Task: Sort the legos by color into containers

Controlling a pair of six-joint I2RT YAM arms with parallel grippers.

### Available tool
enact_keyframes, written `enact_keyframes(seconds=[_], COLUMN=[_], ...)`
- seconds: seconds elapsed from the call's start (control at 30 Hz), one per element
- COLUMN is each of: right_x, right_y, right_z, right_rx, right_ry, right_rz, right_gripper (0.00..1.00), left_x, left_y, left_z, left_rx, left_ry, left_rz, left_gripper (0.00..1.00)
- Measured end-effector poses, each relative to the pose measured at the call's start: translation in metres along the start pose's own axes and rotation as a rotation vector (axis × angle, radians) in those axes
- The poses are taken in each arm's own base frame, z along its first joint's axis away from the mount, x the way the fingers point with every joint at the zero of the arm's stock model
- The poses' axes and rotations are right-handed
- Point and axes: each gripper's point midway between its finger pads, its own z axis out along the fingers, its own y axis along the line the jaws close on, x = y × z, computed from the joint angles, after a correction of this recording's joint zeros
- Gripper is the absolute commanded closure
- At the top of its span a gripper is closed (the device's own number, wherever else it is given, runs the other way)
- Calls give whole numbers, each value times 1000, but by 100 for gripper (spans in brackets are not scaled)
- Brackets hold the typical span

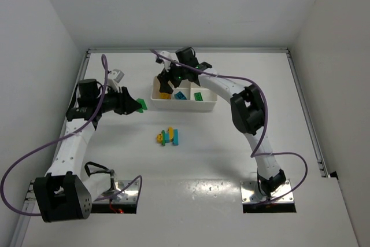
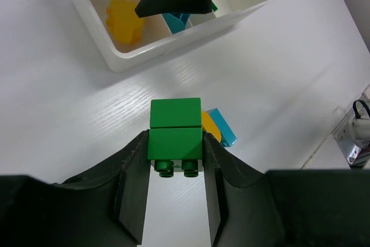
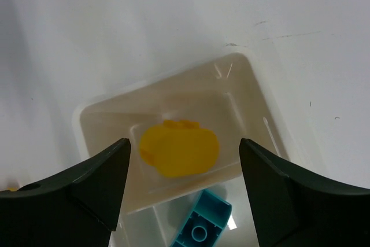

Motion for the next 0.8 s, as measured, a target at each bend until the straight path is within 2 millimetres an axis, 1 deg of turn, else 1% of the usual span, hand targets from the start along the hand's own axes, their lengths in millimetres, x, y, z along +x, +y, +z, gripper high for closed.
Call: enact_keyframes(seconds=[0.1,0.17,0.23,0.27,0.33,0.37,0.43,0.47,0.5,0.53,0.6,0.67,0.7,0.8], right_x=[0,-3,-9,-15,-30,-38,-51,-53,-51,-46,-29,-20,-19,-27], right_y=[0,1,1,1,7,10,12,14,17,23,45,68,78,103], right_z=[-5,-16,-34,-48,-75,-90,-111,-124,-130,-134,-138,-138,-137,-138], right_rx=[-8,-29,-61,-99,-207,-270,-380,-448,-496,-542,-638,-724,-760,-837], right_ry=[-5,-19,-45,-75,-150,-199,-279,-307,-322,-328,-290,-239,-218,-190], right_rz=[40,85,123,148,213,257,319,382,414,446,521,578,591,570], right_gripper=[21,19,19,19,19,21,22,22,22,22,22,21,21,16], left_x=[0,-1,-2,-1,1,3,4,3,2,1,-4,-10,-13,-20], left_y=[-3,-6,-8,-9,-14,-18,-23,-26,-29,-34,-43,-53,-57,-70], left_z=[0,2,6,8,13,16,22,25,26,28,30,31,31,34], left_rx=[16,45,82,104,162,204,268,299,324,354,412,470,491,551], left_ry=[-1,-3,-1,2,13,28,51,62,67,74,80,83,84,89], left_rz=[0,0,-7,-14,-31,-50,-74,-85,-91,-91,-85,-73,-65,-39], left_gripper=[81,81,80,80,80,80,80,80,80,80,80,80,80,80])
